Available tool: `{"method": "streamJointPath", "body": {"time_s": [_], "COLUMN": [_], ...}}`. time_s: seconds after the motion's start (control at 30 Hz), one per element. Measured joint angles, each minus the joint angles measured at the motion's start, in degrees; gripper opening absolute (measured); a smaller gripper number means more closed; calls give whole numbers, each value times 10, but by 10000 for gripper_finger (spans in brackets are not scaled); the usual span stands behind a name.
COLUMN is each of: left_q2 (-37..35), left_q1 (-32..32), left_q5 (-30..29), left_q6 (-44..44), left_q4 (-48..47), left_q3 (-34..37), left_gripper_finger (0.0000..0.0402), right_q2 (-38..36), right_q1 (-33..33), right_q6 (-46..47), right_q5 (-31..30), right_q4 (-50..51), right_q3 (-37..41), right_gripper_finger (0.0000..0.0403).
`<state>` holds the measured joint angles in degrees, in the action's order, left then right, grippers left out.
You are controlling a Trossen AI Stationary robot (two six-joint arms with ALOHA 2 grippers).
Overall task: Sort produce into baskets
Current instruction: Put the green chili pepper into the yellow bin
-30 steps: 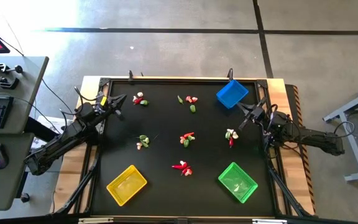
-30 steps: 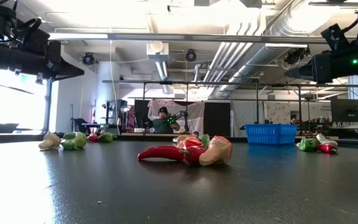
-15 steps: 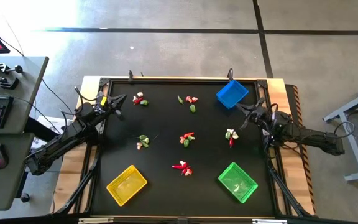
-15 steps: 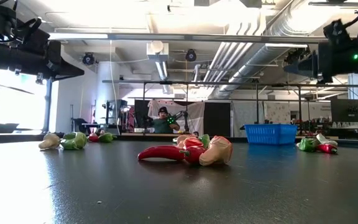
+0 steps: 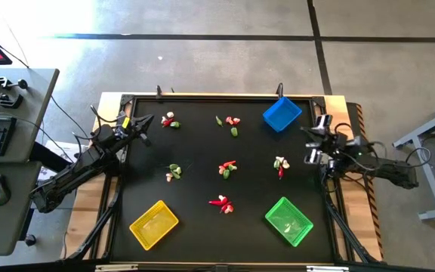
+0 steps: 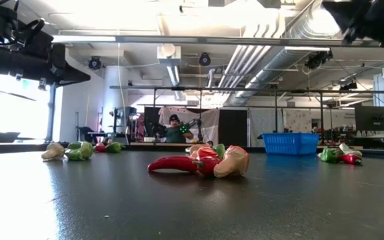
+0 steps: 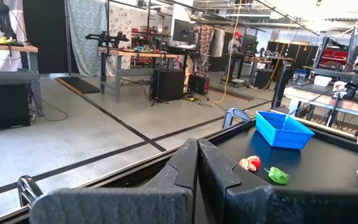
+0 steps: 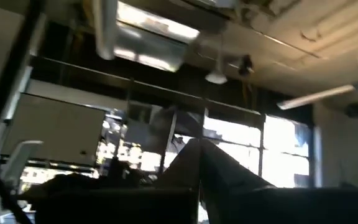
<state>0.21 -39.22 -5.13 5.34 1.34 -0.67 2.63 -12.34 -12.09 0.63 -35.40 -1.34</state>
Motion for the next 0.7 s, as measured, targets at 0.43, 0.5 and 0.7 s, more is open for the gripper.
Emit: {"method": "streamJointPath", "body": {"time_s": [0.43,0.5,0.7], "left_q2": [0,0,0], "left_q1": [0,0,0], "left_q5": [0,0,0], "left_q6": [0,0,0], "left_q4": [0,0,0], "left_q3": [0,0,0], "left_gripper_finger": [0,0,0], "right_q2": [95,125,226], "right_q1": [0,0,0], "right_q6": [62,88,128], "right_q5": [-11,-48,-78], "right_q4": [1,29,245], "right_q3": [-22,-43,-156], "right_gripper_finger": [0,1,5]}}
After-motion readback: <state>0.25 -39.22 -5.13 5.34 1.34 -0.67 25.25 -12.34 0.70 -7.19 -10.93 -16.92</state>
